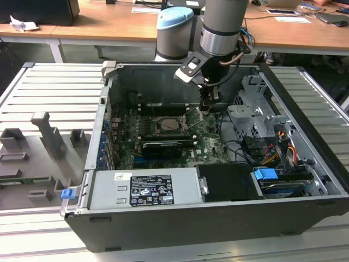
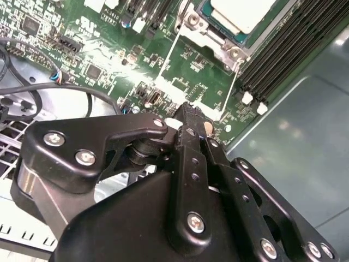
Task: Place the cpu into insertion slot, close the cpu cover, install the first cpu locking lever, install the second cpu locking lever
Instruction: 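Close the cpu cover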
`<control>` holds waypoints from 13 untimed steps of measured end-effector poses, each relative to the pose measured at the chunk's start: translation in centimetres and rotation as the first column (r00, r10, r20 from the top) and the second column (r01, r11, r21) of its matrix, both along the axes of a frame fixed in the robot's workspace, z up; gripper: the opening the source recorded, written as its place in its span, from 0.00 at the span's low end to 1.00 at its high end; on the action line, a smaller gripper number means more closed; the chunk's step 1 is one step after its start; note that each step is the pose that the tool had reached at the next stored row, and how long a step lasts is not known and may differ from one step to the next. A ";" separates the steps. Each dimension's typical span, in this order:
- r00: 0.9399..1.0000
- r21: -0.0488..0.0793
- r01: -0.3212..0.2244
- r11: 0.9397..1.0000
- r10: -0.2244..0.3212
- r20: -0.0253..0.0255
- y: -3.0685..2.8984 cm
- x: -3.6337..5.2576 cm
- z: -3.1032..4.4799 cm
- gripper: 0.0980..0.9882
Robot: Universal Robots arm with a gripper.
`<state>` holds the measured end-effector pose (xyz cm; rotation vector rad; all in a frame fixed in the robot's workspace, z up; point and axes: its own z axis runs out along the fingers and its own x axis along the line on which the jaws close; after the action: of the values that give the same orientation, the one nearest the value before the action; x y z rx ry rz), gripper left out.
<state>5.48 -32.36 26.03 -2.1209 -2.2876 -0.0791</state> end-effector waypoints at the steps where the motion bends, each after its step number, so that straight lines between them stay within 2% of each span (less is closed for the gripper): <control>1: 1.000 0.000 0.000 1.000 0.000 0.000 0.00 0.14 -0.02 0.01; 6: 1.000 -0.002 0.000 1.000 0.000 0.000 0.02 0.77 -0.18 0.01; 13: 1.000 -0.008 0.000 1.000 0.000 0.000 0.06 1.60 -0.79 0.01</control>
<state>7.08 -32.29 25.24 -2.1244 -2.2919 -0.0701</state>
